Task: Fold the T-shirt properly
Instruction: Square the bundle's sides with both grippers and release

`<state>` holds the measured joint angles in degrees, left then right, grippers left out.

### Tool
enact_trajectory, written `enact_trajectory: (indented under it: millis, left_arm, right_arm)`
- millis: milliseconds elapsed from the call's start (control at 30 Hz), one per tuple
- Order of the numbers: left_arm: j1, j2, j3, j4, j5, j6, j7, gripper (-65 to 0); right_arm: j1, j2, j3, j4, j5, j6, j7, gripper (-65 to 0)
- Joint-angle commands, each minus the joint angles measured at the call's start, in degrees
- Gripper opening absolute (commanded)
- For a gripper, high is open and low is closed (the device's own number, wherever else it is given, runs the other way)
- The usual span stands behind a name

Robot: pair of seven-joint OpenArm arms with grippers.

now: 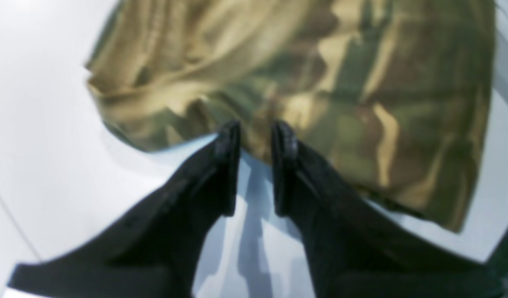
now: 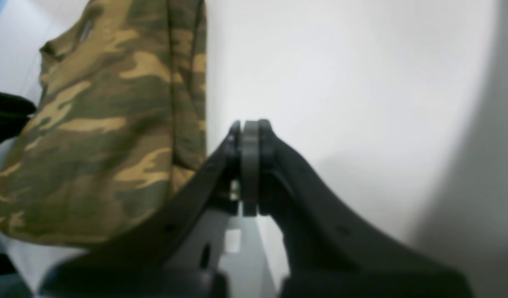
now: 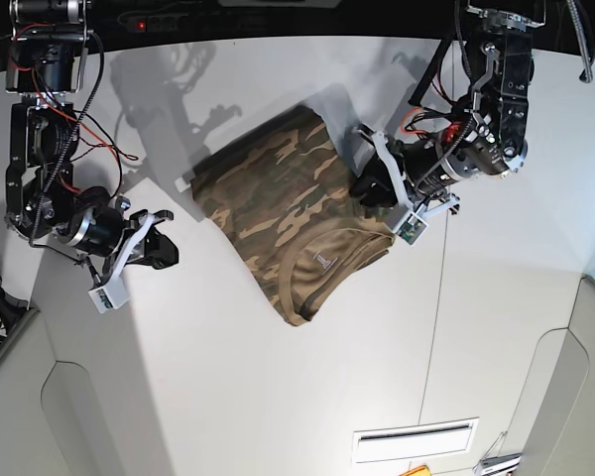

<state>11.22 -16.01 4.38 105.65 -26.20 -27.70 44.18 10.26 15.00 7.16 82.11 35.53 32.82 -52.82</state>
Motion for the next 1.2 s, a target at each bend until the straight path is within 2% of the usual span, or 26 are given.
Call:
enact_trajectory:
  millis: [0,233,467,600,933,1167]
  left_arm:
    - [0.46,-0.17,-0.28,1.29,-1.01,-0.17,-0.61,-50.6]
    - [1.79,-0.02,-0.28,-0.52,-0.59,-0.17,-2.43,-50.6]
    - [-0.04,0.15,-0.28,-2.62,-0.55,-0.17,-5.18,-50.7]
    - [-2.8,1.09,-0.28,-5.9,1.27,0.07,-5.09,-50.6]
    - [-6.47,1.05,-0.28,-8.72,4.39,0.11,-4.96,-50.6]
    - [-6.93,1.03,-0.28,-8.7,4.2,0.26,-3.93,-50.6]
  right_arm:
    - [0.44,0.35,0.26,0.83,2.34,0.44,0.87,-65.0]
    - [-4.35,-0.13,-0.24,0.81,6.12,0.59,1.25,-65.0]
    - [-7.19,-3.02,-0.57,0.81,6.84,1.05,1.11,-65.0]
    - [-8.0,-4.24,-0.57,0.81,10.12,1.07,0.07,-65.0]
    - [-10.01,-7.5,-0.55,0.83,11.67,1.53,-1.92,-65.0]
    - [-10.14,-7.41,-0.55,0.92,12.2,1.53,-2.89,-65.0]
